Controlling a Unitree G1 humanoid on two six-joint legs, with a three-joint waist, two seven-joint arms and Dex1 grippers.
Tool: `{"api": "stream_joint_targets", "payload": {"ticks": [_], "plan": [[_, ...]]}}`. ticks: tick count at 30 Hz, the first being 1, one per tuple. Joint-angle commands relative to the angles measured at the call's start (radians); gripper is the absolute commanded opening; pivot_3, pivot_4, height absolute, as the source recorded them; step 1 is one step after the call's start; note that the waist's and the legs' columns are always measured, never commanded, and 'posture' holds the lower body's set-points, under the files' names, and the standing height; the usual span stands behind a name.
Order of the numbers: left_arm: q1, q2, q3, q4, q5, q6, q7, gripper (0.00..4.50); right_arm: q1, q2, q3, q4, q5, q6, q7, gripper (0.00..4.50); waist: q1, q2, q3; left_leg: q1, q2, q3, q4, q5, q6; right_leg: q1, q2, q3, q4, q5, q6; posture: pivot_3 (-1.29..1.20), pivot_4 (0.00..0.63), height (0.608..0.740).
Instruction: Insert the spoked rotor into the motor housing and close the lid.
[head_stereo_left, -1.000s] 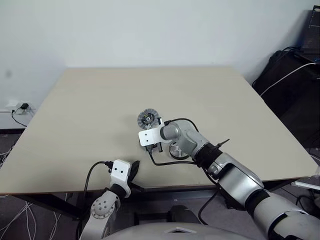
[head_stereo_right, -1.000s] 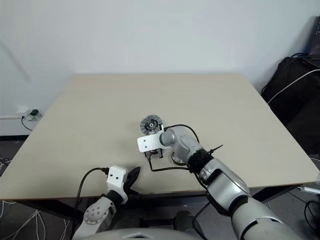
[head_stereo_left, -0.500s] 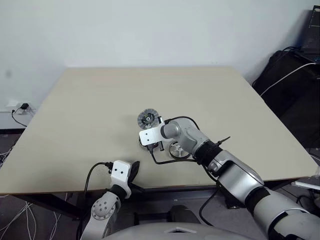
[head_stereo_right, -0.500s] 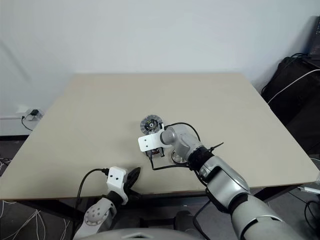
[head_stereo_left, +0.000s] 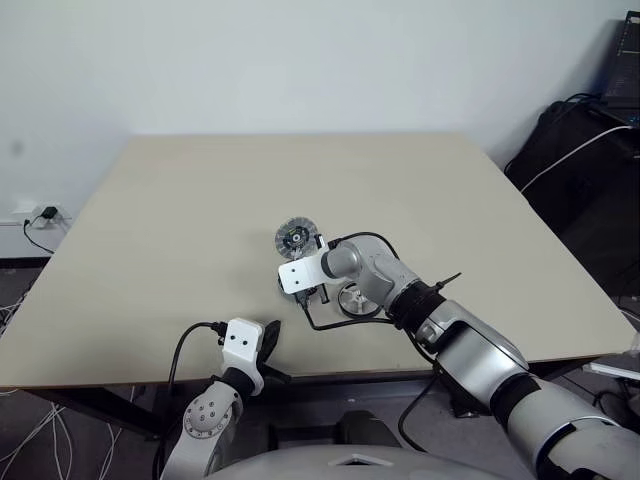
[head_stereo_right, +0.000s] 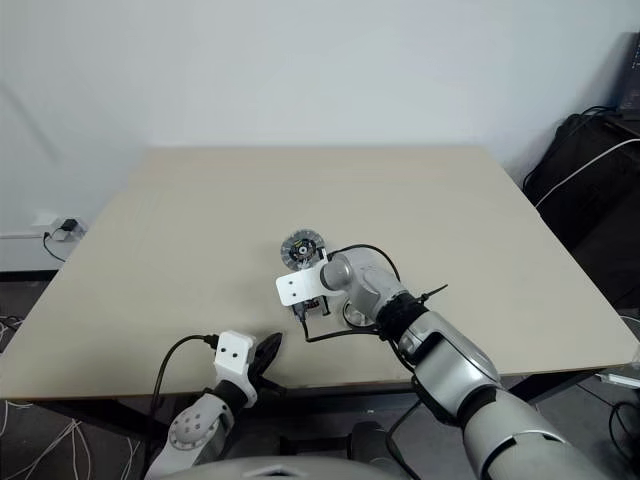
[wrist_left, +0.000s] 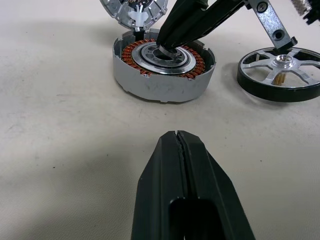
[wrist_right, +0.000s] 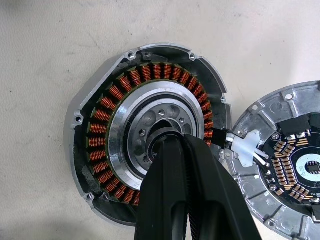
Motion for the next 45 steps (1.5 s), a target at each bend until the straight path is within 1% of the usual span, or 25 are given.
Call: {"api": "stream_joint_targets", "payload": {"ticks": [1,28,40,45], "plan": [[-0.002,-0.005,-0.005,-0.062,-0.009,0.002,0.004,0.04,-0.021,0.0,-0.007,-0.016,-0.002,-0.006,0.0,0.02,0.0,0.0,0.0,0.0,0.0,0.0,0.0,0.0,0.0,0.0,0.0,0.0,0.0,0.0,0.0,0.0,0.0,0.74],[-0.014,-0.016,-0.005,-0.039,-0.01,-0.002,0.004,0.04,-0.05,0.014,-0.027,-0.028,0.017,-0.006,0.008,0.02,-0.001,0.0,0.0,0.0,0.0,0.0,0.0,0.0,0.0,0.0,0.0,0.0,0.0,0.0,0.0,0.0,0.0,0.74],[-0.022,-0.014,0.009,0.019,-0.011,-0.042,-0.005,0.04,-0.058,0.024,-0.025,0.035,0.013,-0.009,-0.022,0.02,-0.001,0.0,0.0,0.0,0.0,0.0,0.0,0.0,0.0,0.0,0.0,0.0,0.0,0.0,0.0,0.0,0.0,0.74],[-0.026,-0.014,0.014,0.056,-0.012,-0.072,-0.01,0.04,-0.05,0.022,-0.02,0.035,0.014,-0.008,-0.01,0.02,-0.001,0.0,0.0,0.0,0.0,0.0,0.0,0.0,0.0,0.0,0.0,0.0,0.0,0.0,0.0,0.0,0.0,0.74]]}}
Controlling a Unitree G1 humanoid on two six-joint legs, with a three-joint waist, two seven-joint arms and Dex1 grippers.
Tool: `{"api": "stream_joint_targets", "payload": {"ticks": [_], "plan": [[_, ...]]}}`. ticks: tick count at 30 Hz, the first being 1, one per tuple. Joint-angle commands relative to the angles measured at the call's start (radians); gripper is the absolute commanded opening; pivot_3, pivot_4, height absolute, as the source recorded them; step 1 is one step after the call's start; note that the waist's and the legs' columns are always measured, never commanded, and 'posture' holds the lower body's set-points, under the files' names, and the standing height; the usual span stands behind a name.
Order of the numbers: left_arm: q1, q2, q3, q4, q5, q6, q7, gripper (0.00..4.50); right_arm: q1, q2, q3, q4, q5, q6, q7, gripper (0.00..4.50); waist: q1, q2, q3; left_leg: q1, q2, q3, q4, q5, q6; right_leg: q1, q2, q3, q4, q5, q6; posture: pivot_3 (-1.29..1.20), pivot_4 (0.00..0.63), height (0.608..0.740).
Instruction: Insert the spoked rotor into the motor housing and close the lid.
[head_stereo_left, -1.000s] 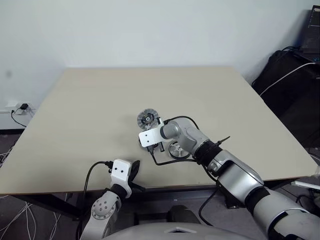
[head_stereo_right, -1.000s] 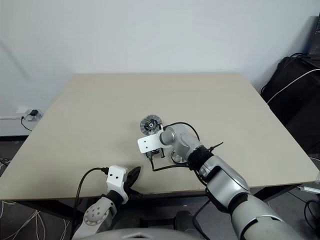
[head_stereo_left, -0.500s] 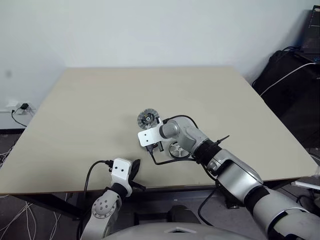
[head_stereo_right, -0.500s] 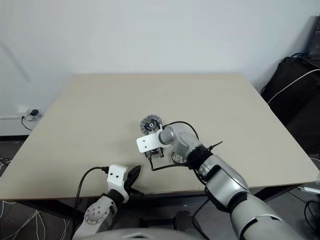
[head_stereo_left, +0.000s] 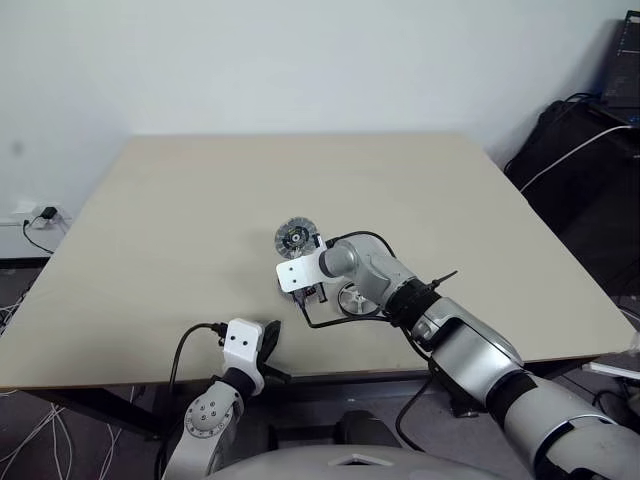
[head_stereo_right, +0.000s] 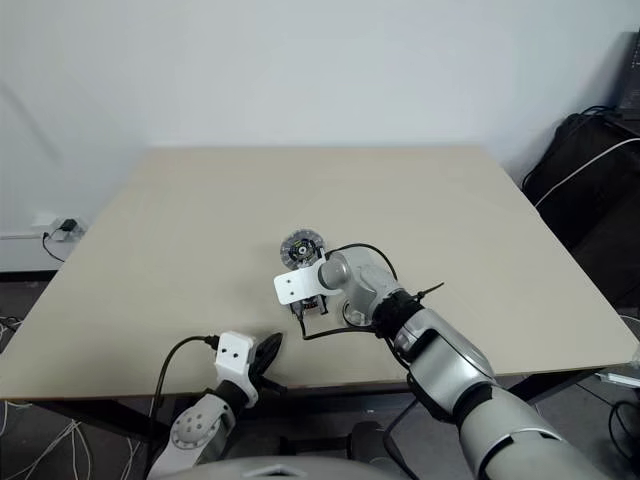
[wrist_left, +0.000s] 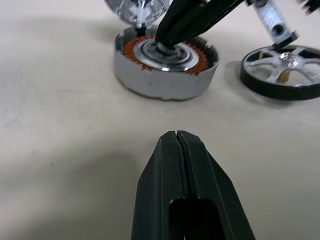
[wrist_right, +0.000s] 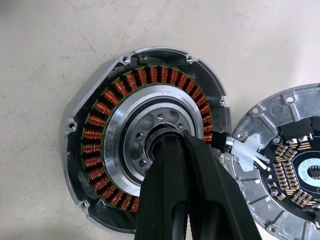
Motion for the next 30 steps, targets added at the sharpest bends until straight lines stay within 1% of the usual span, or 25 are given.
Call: {"api": "stream_joint_targets", "payload": {"ticks": [1,3,4,5,9,10,17,18,21,24,25,30], "plan": [[-0.014,-0.005,0.002,0.008,-0.01,-0.044,-0.009,0.04,-0.028,-0.002,-0.018,-0.015,0.008,-0.006,0.004,0.02,0.0,0.0,0.0,0.0,0.0,0.0,0.0,0.0,0.0,0.0,0.0,0.0,0.0,0.0,0.0,0.0,0.0,0.74],[-0.017,-0.005,0.004,0.021,-0.01,-0.054,-0.012,0.04,-0.026,-0.003,-0.02,-0.02,0.012,-0.006,0.012,0.02,0.001,0.0,0.0,0.0,0.0,0.0,0.0,0.0,0.0,0.0,0.0,0.0,0.0,0.0,0.0,0.0,0.0,0.74],[-0.019,-0.005,0.004,0.027,-0.011,-0.058,-0.013,0.04,-0.025,-0.003,-0.02,-0.022,0.014,-0.006,0.015,0.49,0.001,0.0,0.0,0.0,0.0,0.0,0.0,0.0,0.0,0.0,0.0,0.0,0.0,0.0,0.0,0.0,0.0,0.74],[-0.02,-0.005,0.005,0.031,-0.011,-0.061,-0.013,0.04,-0.025,-0.003,-0.021,-0.025,0.015,-0.006,0.017,0.7,0.001,0.0,0.0,0.0,0.0,0.0,0.0,0.0,0.0,0.0,0.0,0.0,0.0,0.0,0.0,0.0,0.0,0.74],[-0.022,-0.006,0.005,0.044,-0.011,-0.072,-0.016,0.04,-0.027,-0.007,-0.022,-0.031,0.016,-0.011,0.021,2.04,0.001,0.0,0.0,0.0,0.0,0.0,0.0,0.0,0.0,0.0,0.0,0.0,0.0,0.0,0.0,0.0,0.0,0.74],[-0.021,-0.006,0.005,0.045,-0.011,-0.074,-0.016,0.04,-0.028,-0.009,-0.022,-0.034,0.016,-0.011,0.022,2.31,0.001,0.0,0.0,0.0,0.0,0.0,0.0,0.0,0.0,0.0,0.0,0.0,0.0,0.0,0.0,0.0,0.0,0.74],[-0.018,-0.007,0.004,0.048,-0.012,-0.079,-0.018,0.04,-0.023,-0.016,-0.059,-0.105,0.042,0.011,0.009,2.31,0.001,0.0,0.0,0.0,0.0,0.0,0.0,0.0,0.0,0.0,-0.001,0.0,0.0,0.0,0.0,0.0,0.0,0.74],[-0.016,-0.006,0.003,0.042,-0.012,-0.077,-0.018,0.04,-0.013,-0.016,-0.071,-0.127,0.051,0.022,0.003,2.14,0.0,0.0,0.0,0.0,0.0,0.0,0.0,0.0,0.0,0.0,0.0,0.0,0.0,0.0,0.0,0.0,0.0,0.74],[-0.011,-0.005,0.0,0.027,-0.011,-0.068,-0.017,0.04,0.024,-0.025,-0.089,-0.182,0.066,0.053,-0.004,1.41,0.001,0.0,0.0,0.0,0.0,-0.001,0.0,0.0,0.0,0.0,-0.001,0.0,0.0,0.0,0.0,0.0,0.0,0.74],[-0.013,-0.004,-0.001,0.022,-0.009,-0.063,-0.017,0.04,0.075,-0.018,-0.116,-0.221,0.074,0.1,-0.055,0.29,0.004,0.0,0.0,-0.001,0.0,-0.001,0.0,0.0,0.0,0.0,-0.001,-0.001,0.0,0.0,0.0,0.0,0.0,0.74],[-0.015,-0.004,-0.001,0.023,-0.008,-0.063,-0.017,0.04,0.098,-0.008,-0.13,-0.231,0.078,0.123,-0.089,0.04,0.005,0.0,0.0,-0.001,0.0,-0.001,0.0,0.0,0.0,0.0,-0.001,-0.001,0.0,0.0,0.0,0.0,0.0,0.74],[-0.022,-0.004,0.001,0.044,-0.007,-0.072,-0.02,0.04,0.199,0.024,-0.175,-0.284,0.095,0.196,-0.196,0.02,0.004,0.0,0.0,-0.001,0.0,-0.001,0.0,0.0,0.0,0.0,-0.001,-0.001,0.0,0.0,0.0,0.0,0.0,0.74]]}}
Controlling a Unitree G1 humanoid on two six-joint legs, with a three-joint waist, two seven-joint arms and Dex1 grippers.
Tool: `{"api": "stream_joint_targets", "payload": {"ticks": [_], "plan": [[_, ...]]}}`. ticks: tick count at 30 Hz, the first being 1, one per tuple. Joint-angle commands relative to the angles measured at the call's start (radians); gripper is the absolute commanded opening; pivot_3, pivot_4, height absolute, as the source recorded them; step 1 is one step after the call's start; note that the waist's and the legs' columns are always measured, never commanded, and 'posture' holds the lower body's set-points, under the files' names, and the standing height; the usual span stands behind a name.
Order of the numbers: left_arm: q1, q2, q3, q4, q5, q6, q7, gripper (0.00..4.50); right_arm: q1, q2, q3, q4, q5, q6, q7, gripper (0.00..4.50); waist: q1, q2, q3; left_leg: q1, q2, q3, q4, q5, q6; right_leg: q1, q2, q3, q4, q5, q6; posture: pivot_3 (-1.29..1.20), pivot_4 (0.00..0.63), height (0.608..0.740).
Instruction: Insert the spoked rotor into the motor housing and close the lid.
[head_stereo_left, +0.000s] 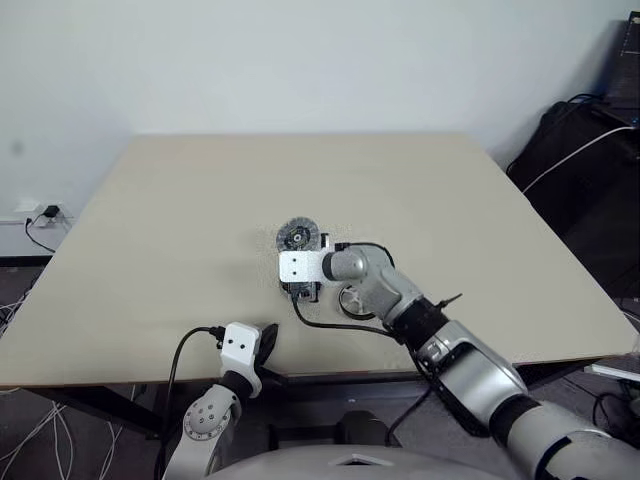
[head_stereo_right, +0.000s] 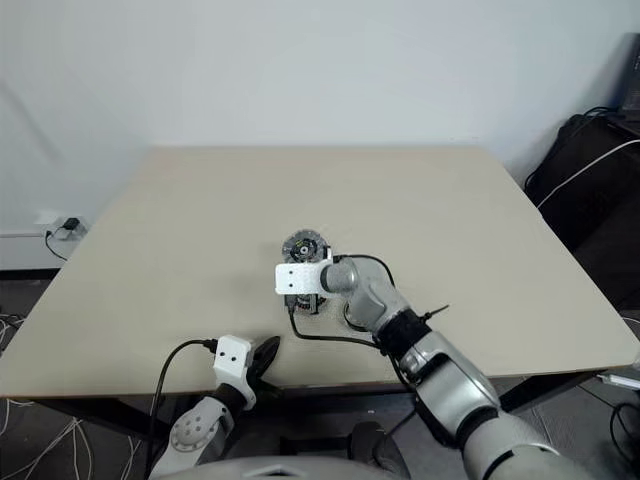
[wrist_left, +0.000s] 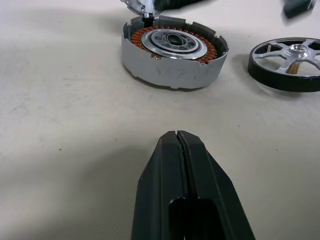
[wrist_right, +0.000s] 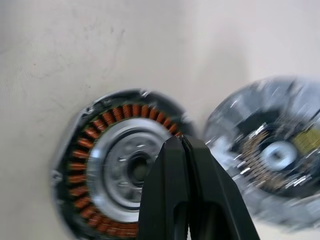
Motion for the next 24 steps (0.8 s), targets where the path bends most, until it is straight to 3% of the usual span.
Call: {"api": "stream_joint_targets", "payload": {"ticks": [1,11,24], "plan": [[-0.015,-0.002,-0.004,-0.011,0.0,-0.019,-0.005,0.04,0.016,0.016,-0.05,-0.066,0.014,0.036,-0.081,0.02,-0.001,0.0,0.0,0.0,0.0,0.0,0.0,0.0,0.0,0.0,0.0,0.0,0.0,0.0,0.0,0.0,0.0,0.74],[-0.04,0.009,0.006,0.055,-0.001,-0.053,-0.029,0.04,0.037,0.027,-0.063,-0.078,0.041,0.071,-0.138,0.02,-0.001,0.0,0.0,0.0,0.0,0.0,0.0,0.0,0.0,0.0,0.001,0.0,0.0,0.0,0.0,0.0,0.0,0.74],[-0.008,0.013,-0.005,-0.083,-0.003,0.03,-0.012,0.04,0.055,0.026,-0.031,-0.039,0.043,0.08,-0.124,0.02,-0.002,0.0,0.0,0.0,0.0,0.0,0.0,0.0,0.0,0.0,0.001,0.0,0.0,0.0,0.001,0.0,0.0,0.74]]}}
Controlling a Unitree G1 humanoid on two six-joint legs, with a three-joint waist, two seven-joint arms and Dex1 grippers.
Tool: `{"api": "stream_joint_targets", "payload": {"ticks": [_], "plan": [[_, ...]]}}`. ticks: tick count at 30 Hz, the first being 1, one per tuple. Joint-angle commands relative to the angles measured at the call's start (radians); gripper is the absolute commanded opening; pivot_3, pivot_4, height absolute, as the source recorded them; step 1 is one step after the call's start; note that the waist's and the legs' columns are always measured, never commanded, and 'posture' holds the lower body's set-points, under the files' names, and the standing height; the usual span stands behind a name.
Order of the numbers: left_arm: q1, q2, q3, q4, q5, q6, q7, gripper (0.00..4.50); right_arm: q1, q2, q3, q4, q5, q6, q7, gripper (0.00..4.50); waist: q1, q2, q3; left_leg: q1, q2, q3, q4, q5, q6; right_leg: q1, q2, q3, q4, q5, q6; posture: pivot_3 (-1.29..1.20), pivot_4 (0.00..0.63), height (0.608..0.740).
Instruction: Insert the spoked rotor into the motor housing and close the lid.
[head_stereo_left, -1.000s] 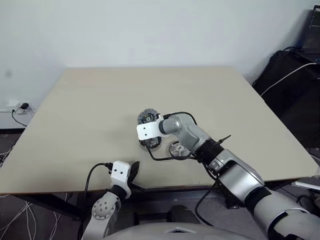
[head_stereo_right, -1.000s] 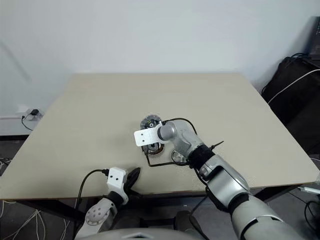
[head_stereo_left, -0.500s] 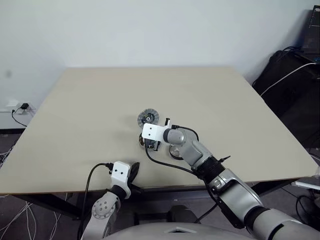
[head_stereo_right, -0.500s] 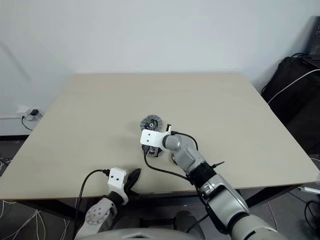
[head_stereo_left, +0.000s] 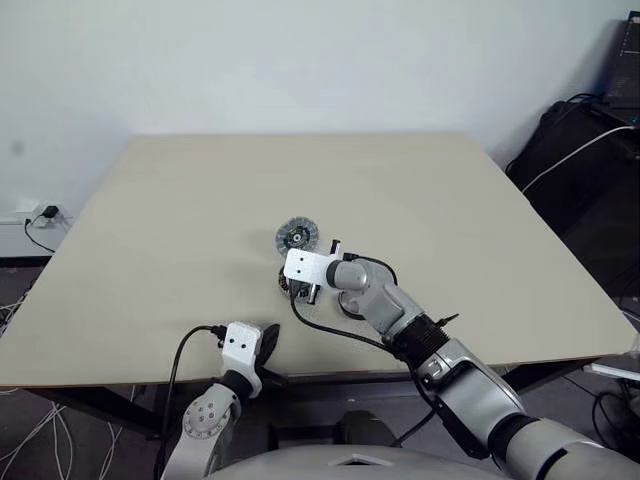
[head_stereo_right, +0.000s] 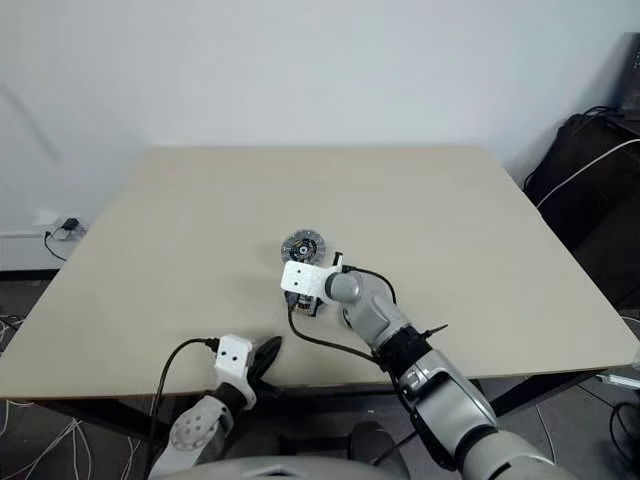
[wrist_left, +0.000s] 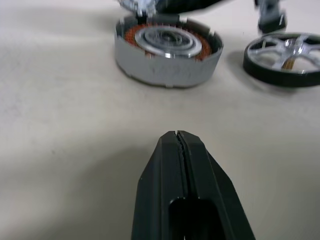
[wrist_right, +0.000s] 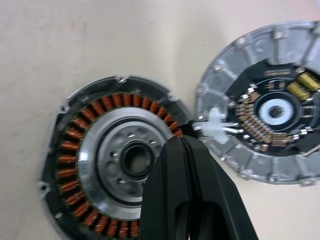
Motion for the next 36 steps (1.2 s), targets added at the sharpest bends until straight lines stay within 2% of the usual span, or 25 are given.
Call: {"api": "stream_joint_targets", "payload": {"ticks": [1,15,27,36], "plan": [[-0.001,0.003,-0.005,-0.077,-0.005,0.021,0.003,0.04,-0.005,0.003,0.002,-0.003,0.006,0.003,-0.002,0.02,0.0,0.0,0.0,0.0,0.0,0.0,0.0,0.0,0.0,0.0,0.0,0.0,0.0,0.0,0.0,0.0,0.0,0.74],[0.004,0.0,-0.012,-0.134,-0.002,0.076,0.022,0.04,-0.01,0.018,0.005,0.074,0.01,0.007,-0.022,0.02,-0.003,-0.001,-0.001,0.002,0.0,0.0,0.0,0.0,0.0,0.002,0.0,0.0,0.0,0.0,0.0,0.0,0.0,0.74],[0.017,0.006,-0.026,-0.205,-0.008,0.133,0.028,0.04,0.03,0.029,-0.029,-0.056,0.052,0.018,-0.05,0.02,-0.003,-0.001,0.0,0.0,0.0,0.0,0.0,0.0,0.0,0.0,0.0,0.0,0.0,0.0,0.0,0.0,0.0,0.74],[0.023,0.017,-0.018,-0.199,-0.01,0.127,0.025,0.04,0.068,0.034,0.008,0.023,0.047,0.022,-0.05,0.02,-0.004,-0.002,-0.001,0.001,0.0,0.0,0.0,0.0,0.0,0.001,0.0,0.0,0.0,-0.001,-0.001,0.0,0.0,0.74]]}}
